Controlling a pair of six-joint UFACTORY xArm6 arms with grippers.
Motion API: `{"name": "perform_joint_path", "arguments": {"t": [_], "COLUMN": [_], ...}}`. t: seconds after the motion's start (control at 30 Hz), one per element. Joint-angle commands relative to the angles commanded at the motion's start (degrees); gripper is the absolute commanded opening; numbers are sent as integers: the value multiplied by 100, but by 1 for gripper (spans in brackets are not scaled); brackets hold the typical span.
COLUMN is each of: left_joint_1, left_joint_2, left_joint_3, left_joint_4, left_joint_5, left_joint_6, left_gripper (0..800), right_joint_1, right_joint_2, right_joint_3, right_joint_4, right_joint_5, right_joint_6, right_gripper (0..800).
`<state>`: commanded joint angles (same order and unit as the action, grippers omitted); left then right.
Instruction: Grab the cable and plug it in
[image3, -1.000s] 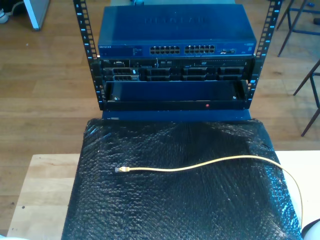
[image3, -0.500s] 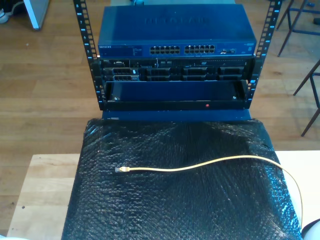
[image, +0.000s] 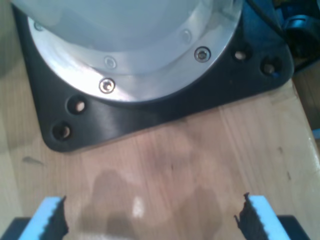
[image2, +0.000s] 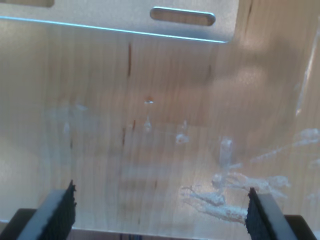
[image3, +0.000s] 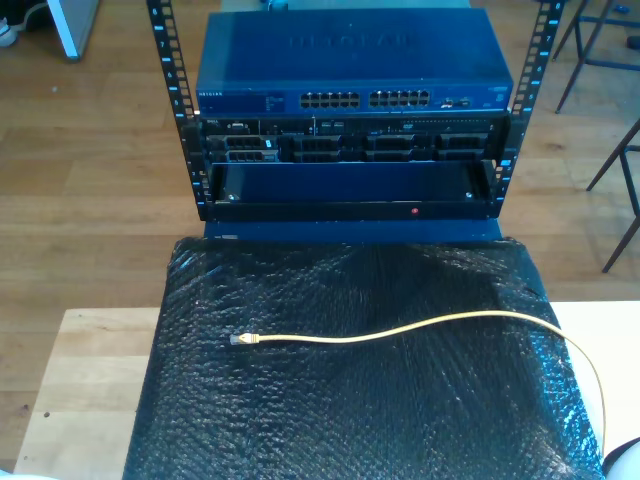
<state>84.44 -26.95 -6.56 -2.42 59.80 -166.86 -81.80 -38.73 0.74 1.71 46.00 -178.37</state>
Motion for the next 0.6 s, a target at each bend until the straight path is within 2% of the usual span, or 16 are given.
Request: {"name": "perform_joint_path", "arguments": {"t": [0.17,0.5,0.6], "left_joint_1": [0,-9,9], "left_joint_2": [0,0,-105], "left_joint_3": [0,-26,-79], "left_joint_4": [0,0,0], "left_joint_5": [0,70,132], "left_joint_6": [0,-26,-62], "left_gripper": [800,800,800], "right_joint_1": [0,-18,-18], "right_joint_2": [-9,9,0], "right_joint_3": [-26,-668,-897], "right_joint_4": [0,0,0], "right_joint_5": [132,1257,1538], "right_joint_6": [0,167,299], "right_gripper": [798,798,798]}}
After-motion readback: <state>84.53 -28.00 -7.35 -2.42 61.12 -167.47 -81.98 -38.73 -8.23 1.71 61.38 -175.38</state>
